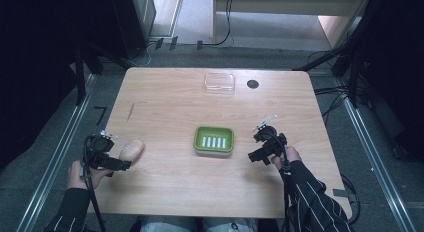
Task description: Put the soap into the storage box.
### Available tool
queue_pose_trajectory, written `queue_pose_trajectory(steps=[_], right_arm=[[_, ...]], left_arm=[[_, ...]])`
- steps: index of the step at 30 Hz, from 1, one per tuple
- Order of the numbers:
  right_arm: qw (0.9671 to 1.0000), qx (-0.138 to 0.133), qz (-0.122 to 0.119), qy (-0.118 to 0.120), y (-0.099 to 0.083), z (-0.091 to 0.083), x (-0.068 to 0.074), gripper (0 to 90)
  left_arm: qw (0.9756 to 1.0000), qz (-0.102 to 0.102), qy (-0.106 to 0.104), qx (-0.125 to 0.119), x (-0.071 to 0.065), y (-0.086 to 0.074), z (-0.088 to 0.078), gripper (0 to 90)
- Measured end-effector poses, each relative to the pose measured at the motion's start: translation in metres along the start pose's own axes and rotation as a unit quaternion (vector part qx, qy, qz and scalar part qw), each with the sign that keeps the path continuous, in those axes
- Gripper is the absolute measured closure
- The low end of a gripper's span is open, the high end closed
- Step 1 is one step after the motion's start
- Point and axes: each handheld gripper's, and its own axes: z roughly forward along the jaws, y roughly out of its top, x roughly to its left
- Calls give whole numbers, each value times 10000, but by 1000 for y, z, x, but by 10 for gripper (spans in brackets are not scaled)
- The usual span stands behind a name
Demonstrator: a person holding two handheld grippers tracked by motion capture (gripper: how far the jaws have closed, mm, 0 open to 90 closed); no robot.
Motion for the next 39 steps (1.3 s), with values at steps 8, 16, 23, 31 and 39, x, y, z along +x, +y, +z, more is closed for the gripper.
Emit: queue_pose_trajectory(steps=[8, 16, 23, 31, 39], right_arm=[[10000, 28, -48, -22, 0, 1, -1, 140], [9999, 60, -143, 0, 5, 3, 2, 141], [9999, 49, -119, -1, 4, 3, 3, 140], [10000, 13, -53, -17, 2, 0, 1, 140], [10000, -3, -7, -21, -1, -2, 0, 140]], left_arm=[[10000, 16, -16, 58, 4, 13, 1, 16], [9999, 24, -53, 96, 6, 21, 1, 16], [9997, 154, -110, 124, 0, 36, 6, 16], [9996, 216, 10, 190, -1, 48, 11, 16], [9994, 202, -18, 274, -1, 48, 17, 17]])
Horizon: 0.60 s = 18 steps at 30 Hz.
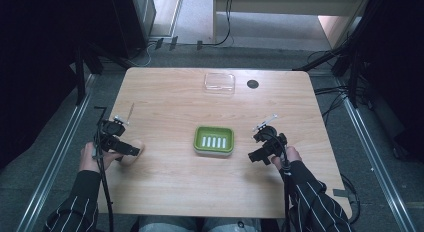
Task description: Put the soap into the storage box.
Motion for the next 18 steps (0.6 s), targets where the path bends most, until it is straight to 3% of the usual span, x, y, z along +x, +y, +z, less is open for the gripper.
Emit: queue_pose_trajectory(steps=[4, 8, 18], right_arm=[[10000, 0, 0, -7, 0, 0, 0, 140], [10000, 8, -3, 1, 0, 0, 0, 140], [10000, -15, 15, 10, 0, 0, -1, 140]], left_arm=[[9999, 25, 62, 80, 0, 4, 6, 58], [9999, 7, -3, 160, 0, 4, 11, 73], [9997, 111, -40, 212, -6, 3, 19, 208]])
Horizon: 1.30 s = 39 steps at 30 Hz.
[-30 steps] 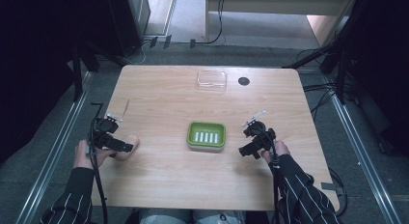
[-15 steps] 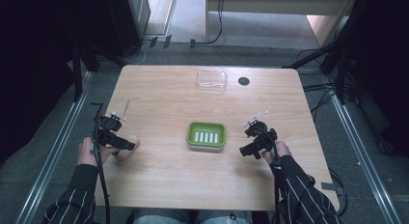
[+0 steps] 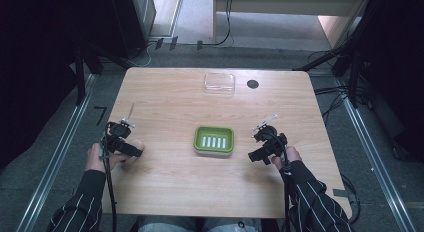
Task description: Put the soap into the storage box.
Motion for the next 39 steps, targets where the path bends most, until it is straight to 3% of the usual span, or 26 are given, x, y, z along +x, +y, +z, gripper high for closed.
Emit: queue_pose_trajectory(steps=[13, 31, 39], right_arm=[[10000, -2, 6, 13, 1, 0, 1, 140], [10000, -16, -22, 27, 2, -1, 1, 140], [10000, 3, -40, 21, 2, -1, 2, 140]], left_arm=[[10000, 72, -1, 48, -4, -2, 7, 328], [9998, 153, -59, -149, -4, -7, -3, 338], [9991, 351, -103, -227, -11, -6, -11, 338]])
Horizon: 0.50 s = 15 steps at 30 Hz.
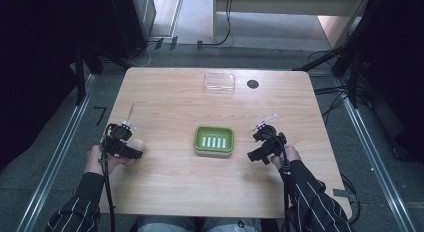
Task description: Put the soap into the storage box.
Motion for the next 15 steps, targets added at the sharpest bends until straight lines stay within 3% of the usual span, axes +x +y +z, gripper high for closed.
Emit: queue_pose_trajectory(steps=[15], right_arm=[[10000, -9, 10, 5, -1, 1, 0, 140]], left_arm=[[9988, 405, -119, -235, -16, 13, -13, 338]])
